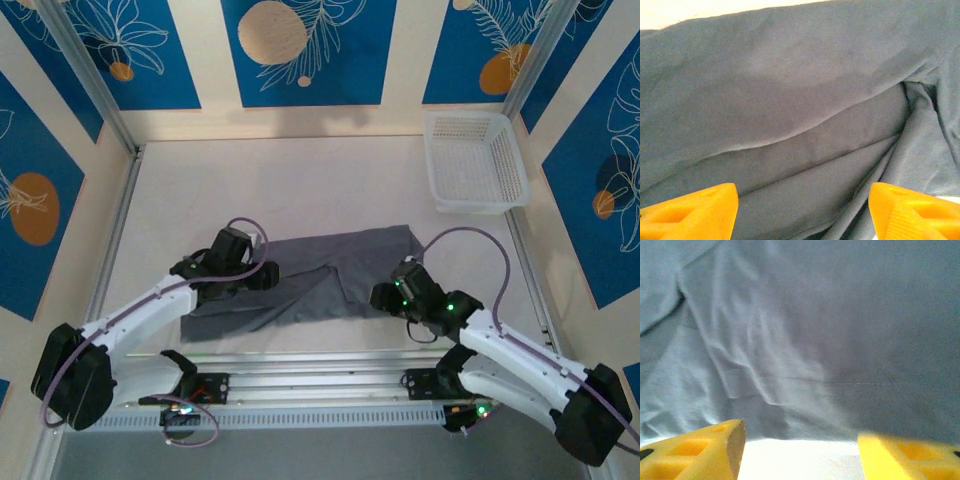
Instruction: Fold the inside-out t-shirt
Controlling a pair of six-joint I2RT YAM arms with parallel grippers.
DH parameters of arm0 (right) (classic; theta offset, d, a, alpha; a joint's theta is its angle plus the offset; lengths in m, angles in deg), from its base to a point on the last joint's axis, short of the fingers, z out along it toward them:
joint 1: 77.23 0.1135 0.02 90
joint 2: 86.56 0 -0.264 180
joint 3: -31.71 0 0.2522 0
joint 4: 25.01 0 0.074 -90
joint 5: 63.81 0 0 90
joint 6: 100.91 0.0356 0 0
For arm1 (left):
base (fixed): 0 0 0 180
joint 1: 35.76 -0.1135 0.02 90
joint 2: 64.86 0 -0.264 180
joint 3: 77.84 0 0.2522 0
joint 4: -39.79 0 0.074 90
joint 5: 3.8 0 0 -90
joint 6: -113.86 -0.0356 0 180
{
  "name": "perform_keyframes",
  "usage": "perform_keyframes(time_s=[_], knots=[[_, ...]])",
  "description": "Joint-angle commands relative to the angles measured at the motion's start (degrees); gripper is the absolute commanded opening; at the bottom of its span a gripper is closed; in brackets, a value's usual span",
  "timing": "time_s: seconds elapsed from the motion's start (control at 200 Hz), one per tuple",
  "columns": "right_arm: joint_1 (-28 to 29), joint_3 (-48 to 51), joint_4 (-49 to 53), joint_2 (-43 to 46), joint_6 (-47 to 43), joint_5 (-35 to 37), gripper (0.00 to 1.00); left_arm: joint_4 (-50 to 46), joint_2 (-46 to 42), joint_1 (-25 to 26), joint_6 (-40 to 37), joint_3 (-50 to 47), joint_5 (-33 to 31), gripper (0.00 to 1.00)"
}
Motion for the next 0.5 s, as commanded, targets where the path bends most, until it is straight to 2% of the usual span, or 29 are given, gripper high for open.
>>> perform_keyframes(time_s=[0.0, 0.13, 0.19, 0.21, 0.25, 0.3, 0.315, 0.425, 0.495], knots=[[-3.2, -5.8, 0.0, -0.1, -0.7, 2.5, 0.63, 1.1, 0.5, 0.9, -0.8, 2.0, 1.3, 0.7], [-10.4, -12.6, -1.1, -9.2, -5.2, 0.2, 0.63, 0.2, -0.8, 1.3, 0.2, 1.6, -0.4, 0.7], [-12.3, -15.1, -2.9, -13.8, -6.7, -0.5, 0.54, -1.3, -1.3, 1.3, 1.2, 1.2, -2.6, 0.65], [-12.7, -15.9, -3.6, -15.4, -7.2, -0.9, 0.49, -2.2, -1.2, 1.3, 1.8, 1.3, -4.0, 0.6], [-13.4, -17.2, -5.3, -18.5, -7.9, -2.1, 0.37, -4.9, -0.4, 1.2, 3.2, 1.9, -7.7, 0.43], [-13.5, -18.3, -7.5, -22.5, -8.8, -3.7, 0.22, -8.7, 1.3, 1.0, 5.6, 3.3, -12.7, 0.06], [-13.6, -18.6, -8.1, -23.6, -9.0, -4.0, 0.19, -9.7, 2.1, 0.9, 6.1, 3.7, -14.0, 0.0], [-14.4, -21.1, -9.0, -32.0, -10.1, -4.6, 0.01, -14.3, 7.9, -0.7, 7.3, 8.0, -19.1, 0.0], [-15.5, -24.0, -6.7, -37.9, -11.4, -4.7, 0.0, -14.4, 11.9, -2.3, 7.8, 10.3, -20.3, 0.0]])
